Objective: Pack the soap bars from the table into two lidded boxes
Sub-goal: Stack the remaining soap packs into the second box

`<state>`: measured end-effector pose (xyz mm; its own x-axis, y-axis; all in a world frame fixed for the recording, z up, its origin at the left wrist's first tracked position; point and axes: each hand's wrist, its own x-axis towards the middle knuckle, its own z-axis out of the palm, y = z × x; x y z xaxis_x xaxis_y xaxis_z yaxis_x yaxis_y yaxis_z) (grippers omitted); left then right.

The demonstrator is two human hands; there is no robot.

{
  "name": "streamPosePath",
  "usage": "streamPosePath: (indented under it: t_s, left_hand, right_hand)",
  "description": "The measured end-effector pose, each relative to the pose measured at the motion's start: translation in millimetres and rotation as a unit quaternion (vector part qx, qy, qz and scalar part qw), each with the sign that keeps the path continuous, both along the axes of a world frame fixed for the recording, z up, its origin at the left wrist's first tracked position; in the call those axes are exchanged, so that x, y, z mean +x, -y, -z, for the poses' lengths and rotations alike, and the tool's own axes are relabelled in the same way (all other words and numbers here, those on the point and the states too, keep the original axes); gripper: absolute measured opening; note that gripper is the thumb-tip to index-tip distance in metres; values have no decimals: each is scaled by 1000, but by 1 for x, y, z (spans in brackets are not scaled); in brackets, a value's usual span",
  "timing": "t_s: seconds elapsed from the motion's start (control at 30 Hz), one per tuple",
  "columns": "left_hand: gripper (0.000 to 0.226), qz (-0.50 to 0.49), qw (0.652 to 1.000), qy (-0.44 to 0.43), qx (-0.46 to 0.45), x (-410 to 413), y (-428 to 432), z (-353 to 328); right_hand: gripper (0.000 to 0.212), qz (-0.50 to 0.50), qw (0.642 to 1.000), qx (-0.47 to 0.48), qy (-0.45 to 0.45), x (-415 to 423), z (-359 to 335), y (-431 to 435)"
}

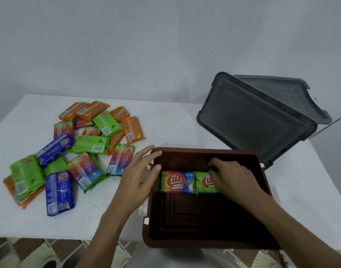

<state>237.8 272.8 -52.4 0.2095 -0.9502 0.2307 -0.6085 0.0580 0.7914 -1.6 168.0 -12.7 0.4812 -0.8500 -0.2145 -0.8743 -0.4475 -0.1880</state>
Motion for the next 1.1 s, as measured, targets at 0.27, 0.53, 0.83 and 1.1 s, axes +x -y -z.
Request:
streamPosePath:
  t_s: [0.27,0.53,0.83,1.1]
  left_hand:
    - [31,-168,982,79,47,101,33,8]
    - [55,-200,898,255,297,182,108,18]
    - [57,-176,891,295,297,190,130,42]
    - [44,-203,920,223,252,182,135,33]
  right_hand:
    - [24,-161,966,-35,202,116,-23,47]
    - [61,-328,940,60,-70,229,33,109]
    - [63,-382,918,43,-96,257,66,123]
    - [51,-333,943,16,19,239,46,127]
